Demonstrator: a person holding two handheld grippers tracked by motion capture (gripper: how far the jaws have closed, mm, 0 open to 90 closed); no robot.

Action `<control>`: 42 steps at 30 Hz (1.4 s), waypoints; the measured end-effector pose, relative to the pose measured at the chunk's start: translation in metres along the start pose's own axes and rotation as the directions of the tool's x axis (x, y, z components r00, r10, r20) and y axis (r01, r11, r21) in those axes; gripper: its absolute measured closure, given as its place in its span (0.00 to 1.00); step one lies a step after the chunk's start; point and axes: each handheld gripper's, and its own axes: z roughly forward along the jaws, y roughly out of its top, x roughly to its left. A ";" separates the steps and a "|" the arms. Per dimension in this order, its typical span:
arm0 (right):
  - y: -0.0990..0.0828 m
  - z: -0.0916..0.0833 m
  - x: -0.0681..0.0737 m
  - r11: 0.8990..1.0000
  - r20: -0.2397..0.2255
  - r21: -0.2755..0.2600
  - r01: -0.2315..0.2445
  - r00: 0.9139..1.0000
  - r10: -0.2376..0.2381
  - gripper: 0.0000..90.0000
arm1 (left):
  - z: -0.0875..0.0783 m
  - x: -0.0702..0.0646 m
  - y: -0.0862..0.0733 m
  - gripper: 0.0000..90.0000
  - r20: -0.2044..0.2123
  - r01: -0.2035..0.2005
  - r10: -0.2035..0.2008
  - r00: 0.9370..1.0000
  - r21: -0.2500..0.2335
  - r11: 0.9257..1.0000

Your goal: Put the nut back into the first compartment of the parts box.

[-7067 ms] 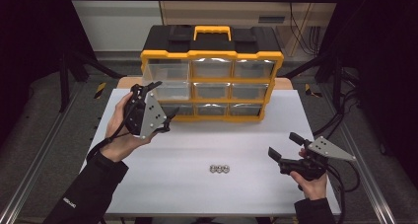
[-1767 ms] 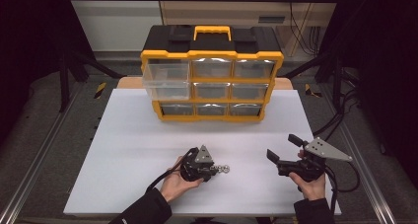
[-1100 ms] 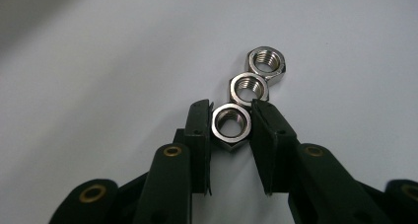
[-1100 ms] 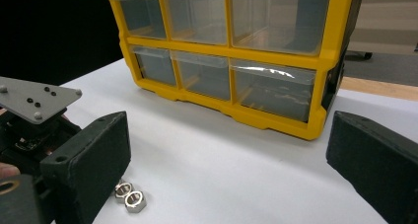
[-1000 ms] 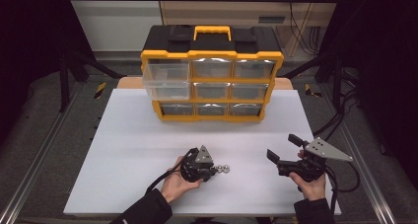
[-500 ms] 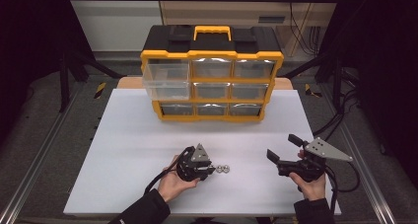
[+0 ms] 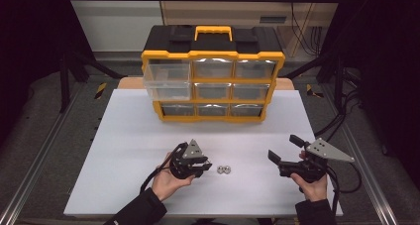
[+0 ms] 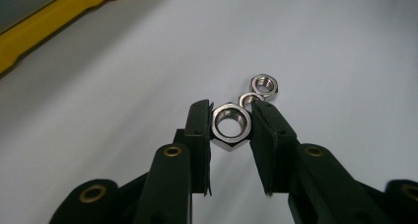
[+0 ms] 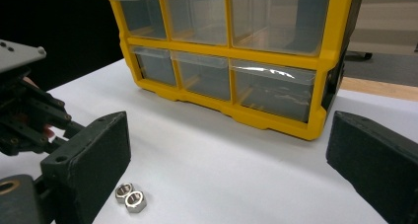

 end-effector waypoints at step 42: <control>-0.001 0.001 0.000 1.000 0.003 0.014 0.003 1.000 -0.003 0.04 | -0.082 0.028 0.015 0.77 -0.082 0.039 -0.050 0.995 -0.130 0.991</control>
